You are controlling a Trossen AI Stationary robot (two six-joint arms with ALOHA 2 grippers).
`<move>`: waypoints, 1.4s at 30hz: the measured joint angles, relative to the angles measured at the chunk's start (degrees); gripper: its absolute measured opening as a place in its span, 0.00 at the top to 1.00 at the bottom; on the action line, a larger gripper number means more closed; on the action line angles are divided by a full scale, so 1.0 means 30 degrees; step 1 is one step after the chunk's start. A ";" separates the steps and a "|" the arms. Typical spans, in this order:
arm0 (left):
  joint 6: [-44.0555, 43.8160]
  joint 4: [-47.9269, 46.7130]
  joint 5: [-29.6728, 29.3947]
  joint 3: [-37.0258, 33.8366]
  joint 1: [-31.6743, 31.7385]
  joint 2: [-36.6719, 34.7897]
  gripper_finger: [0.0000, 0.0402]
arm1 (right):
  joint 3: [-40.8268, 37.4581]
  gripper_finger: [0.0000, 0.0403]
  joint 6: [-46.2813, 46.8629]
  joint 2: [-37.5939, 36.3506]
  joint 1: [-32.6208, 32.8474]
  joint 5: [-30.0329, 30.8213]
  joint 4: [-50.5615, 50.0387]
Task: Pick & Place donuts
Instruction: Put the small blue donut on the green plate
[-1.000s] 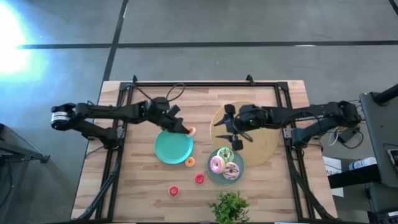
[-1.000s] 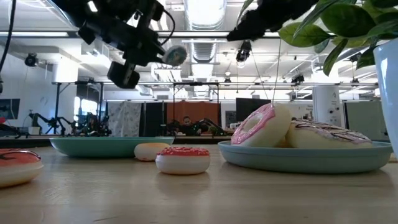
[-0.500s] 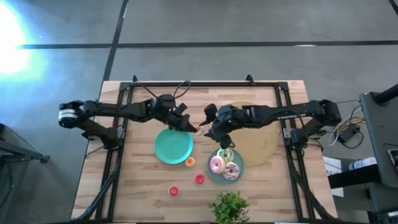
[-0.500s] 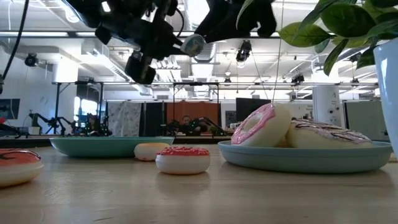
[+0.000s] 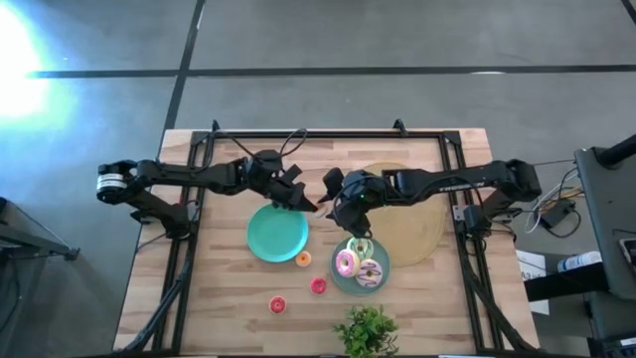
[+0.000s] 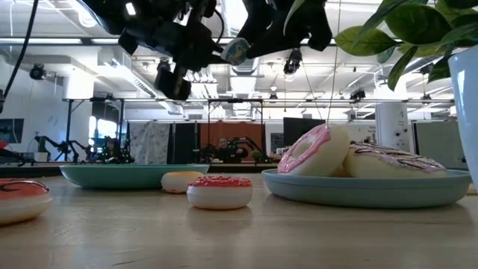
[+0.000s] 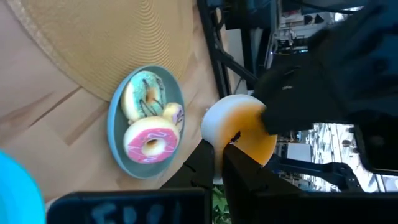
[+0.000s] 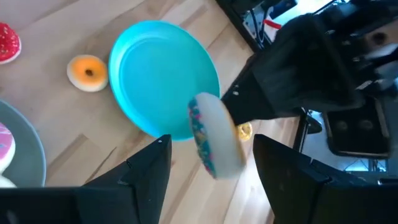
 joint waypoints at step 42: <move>0.5233 -0.2609 -1.7184 0.0157 -0.7858 -0.5157 0.62 | -0.0021 0.95 2.1468 0.2932 -0.0182 -0.5786 0.0891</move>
